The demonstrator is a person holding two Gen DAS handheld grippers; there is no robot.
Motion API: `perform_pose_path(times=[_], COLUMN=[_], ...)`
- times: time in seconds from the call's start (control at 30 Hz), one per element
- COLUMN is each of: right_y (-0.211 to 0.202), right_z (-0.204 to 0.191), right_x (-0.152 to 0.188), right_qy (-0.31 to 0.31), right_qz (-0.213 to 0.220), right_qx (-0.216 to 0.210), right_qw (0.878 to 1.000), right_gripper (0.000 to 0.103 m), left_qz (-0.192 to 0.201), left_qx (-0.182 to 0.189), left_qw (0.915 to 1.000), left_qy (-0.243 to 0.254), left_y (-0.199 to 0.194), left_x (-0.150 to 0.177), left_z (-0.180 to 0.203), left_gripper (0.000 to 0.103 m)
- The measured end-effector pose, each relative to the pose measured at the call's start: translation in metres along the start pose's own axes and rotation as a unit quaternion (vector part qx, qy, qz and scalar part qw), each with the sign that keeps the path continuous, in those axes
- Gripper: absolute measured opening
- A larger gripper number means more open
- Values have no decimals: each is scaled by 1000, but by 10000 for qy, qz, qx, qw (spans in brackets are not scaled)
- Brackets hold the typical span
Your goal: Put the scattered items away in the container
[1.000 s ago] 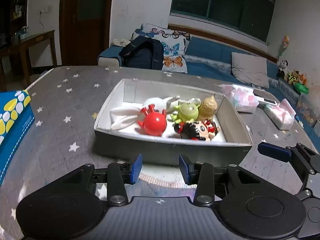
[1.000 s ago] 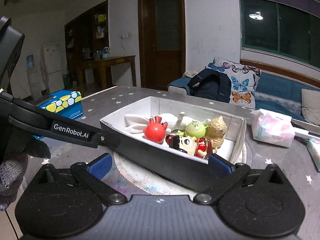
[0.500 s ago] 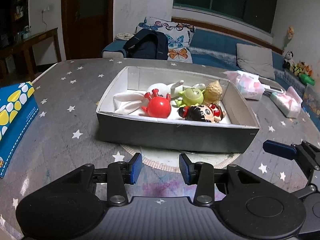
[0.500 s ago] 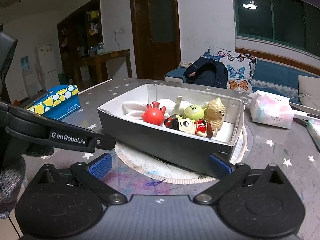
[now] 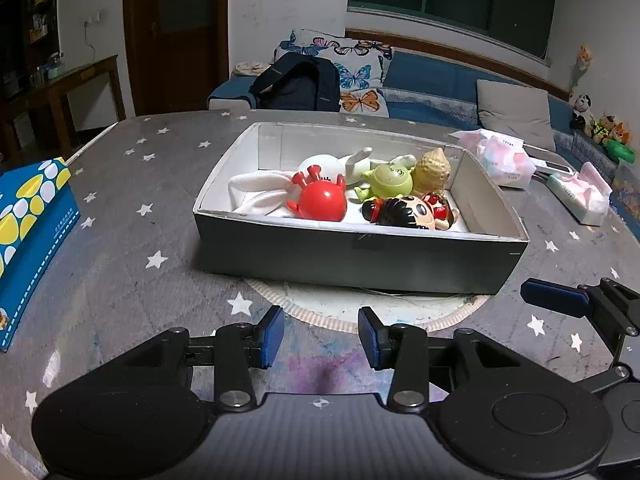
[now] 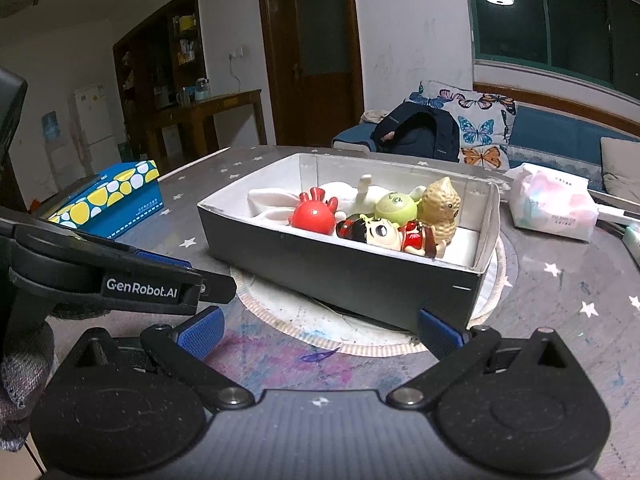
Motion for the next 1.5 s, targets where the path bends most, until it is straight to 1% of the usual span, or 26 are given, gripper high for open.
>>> perform_pose_path(times=[0.23, 0.87, 1.5], right_y=[6, 16, 27], right_z=[1, 7, 13], right_x=[2, 5, 9], right_qy=[55, 245, 426], right_qz=[-89, -291, -457], right_qx=[26, 273, 348], right_qw=[9999, 9989, 9974], right_gripper=[103, 103, 103], left_qz=[-15, -90, -122], left_qx=[-28, -180, -298], left_qw=[10000, 9998, 9992], left_qy=[12, 93, 253], left_y=[3, 11, 20], left_x=[2, 6, 3], left_z=[-1, -2, 2], left_gripper=[43, 43, 42])
Point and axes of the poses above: each gripper's, at about its wrist camera, not at the fingertips, and y roughly the way its jaws point, z to its right, x to its underside, the point moved 9 cm from there along y, roughly the way its jaws point, and after that the axes turned 11 degrees about y, right-handed, at the moved point
